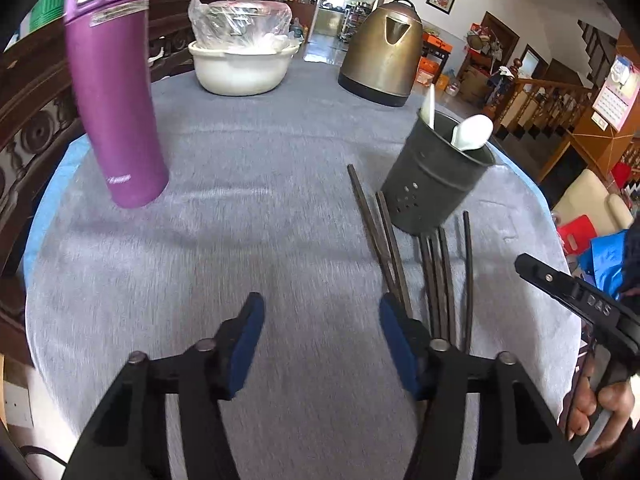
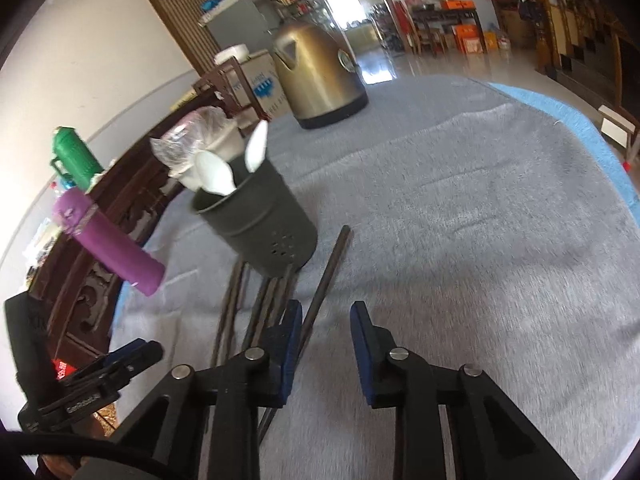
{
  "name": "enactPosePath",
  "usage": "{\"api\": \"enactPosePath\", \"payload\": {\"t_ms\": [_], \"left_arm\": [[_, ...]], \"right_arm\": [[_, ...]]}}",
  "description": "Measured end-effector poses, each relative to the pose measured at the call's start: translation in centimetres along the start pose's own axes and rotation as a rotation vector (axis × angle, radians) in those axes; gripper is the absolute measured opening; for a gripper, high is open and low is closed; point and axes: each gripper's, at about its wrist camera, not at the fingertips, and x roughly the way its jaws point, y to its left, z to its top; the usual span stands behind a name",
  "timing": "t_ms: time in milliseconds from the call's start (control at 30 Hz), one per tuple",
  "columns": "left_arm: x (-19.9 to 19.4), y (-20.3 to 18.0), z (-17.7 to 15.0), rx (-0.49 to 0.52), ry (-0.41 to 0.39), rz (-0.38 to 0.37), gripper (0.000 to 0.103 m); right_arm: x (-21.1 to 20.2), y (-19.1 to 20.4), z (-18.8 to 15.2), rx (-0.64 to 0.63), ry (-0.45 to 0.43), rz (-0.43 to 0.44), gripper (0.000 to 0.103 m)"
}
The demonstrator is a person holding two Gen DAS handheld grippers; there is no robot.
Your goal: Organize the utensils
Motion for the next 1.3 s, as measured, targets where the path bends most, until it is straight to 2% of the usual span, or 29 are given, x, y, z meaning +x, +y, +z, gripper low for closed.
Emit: {"api": "enactPosePath", "payload": {"t_ms": [167,300,367,500,733,1000,1200,1300], "left_arm": [[2.3,1.3,3.6,-0.01,0.056,-0.057,0.037],[4.5,1.9,6.7,-0.006,0.115,-0.113,0.036],[5.4,2.0,8.0,-0.013,0.139,-0.134,0.036],[7.6,1.8,10.2,-0.026,0.194,-0.157,0.036],[11.4,1.1,12.6,-0.067,0.288,-0.157,0.036],[14.4,-0.2,14.8,-0.09,0.359,-0.146,0.036],[14.8,-0.7,15.4,-0.096,0.356,-0.137,0.033],[14.7,-0.9,15.2,-0.065,0.34,-0.115,0.029]], "right_arm": [[3.7,-0.4,3.1,0.076,0.08,0.0,0.024],[6.2,-0.7,4.9,0.135,0.153,-0.016,0.024],[7.3,-0.4,5.3,0.131,0.185,-0.053,0.024],[9.0,-0.3,5.2,0.138,0.243,-0.079,0.015],[9.5,0.3,5.4,0.055,0.242,-0.11,0.009],[8.9,-1.9,6.1,0.078,0.25,-0.093,0.009],[9.0,-1.7,6.3,0.045,0.262,-0.092,0.009],[8.9,-1.9,6.1,0.055,0.268,-0.079,0.009]]}}
